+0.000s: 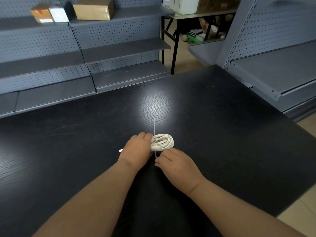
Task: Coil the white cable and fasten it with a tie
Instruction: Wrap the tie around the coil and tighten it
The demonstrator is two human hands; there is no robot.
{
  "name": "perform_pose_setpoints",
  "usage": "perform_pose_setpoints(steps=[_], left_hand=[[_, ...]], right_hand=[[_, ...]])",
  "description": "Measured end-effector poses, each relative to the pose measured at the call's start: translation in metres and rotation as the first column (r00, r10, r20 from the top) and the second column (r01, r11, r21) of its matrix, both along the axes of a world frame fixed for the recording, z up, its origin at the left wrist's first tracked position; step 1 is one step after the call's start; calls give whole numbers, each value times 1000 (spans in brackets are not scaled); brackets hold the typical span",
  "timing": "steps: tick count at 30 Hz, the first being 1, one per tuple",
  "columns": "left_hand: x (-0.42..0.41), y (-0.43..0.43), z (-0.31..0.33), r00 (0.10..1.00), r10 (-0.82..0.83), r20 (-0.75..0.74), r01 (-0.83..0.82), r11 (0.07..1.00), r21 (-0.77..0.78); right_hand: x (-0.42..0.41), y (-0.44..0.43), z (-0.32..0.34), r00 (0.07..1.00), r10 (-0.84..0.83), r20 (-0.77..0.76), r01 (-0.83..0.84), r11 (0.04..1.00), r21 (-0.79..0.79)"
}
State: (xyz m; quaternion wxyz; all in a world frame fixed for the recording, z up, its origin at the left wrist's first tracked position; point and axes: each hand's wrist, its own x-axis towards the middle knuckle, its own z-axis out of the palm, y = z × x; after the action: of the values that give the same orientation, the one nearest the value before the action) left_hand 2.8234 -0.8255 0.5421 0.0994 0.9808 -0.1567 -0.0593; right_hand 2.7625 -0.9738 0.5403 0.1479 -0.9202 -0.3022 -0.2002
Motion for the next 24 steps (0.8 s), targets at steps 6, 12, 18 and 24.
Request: perform_pose_setpoints(steps=[6,12,18,24], left_hand=[[-2,0,1,1000,0,0,0,1000,-14],[-3,1,1,1000,-11,21,11,1000,-13],[-3,1,2,998,-43,39,43,999,-8],[-3,2,1,998,-53,33,54,998,-12]], right_hand=[[7,12,19,957,-148,-251,207,951,230],[10,22,29,827,-212,-521,444,815,373],[16,25,33,754,-249,-607,540,762,358],[16,31,34,720,-221,-658,575,720,388]])
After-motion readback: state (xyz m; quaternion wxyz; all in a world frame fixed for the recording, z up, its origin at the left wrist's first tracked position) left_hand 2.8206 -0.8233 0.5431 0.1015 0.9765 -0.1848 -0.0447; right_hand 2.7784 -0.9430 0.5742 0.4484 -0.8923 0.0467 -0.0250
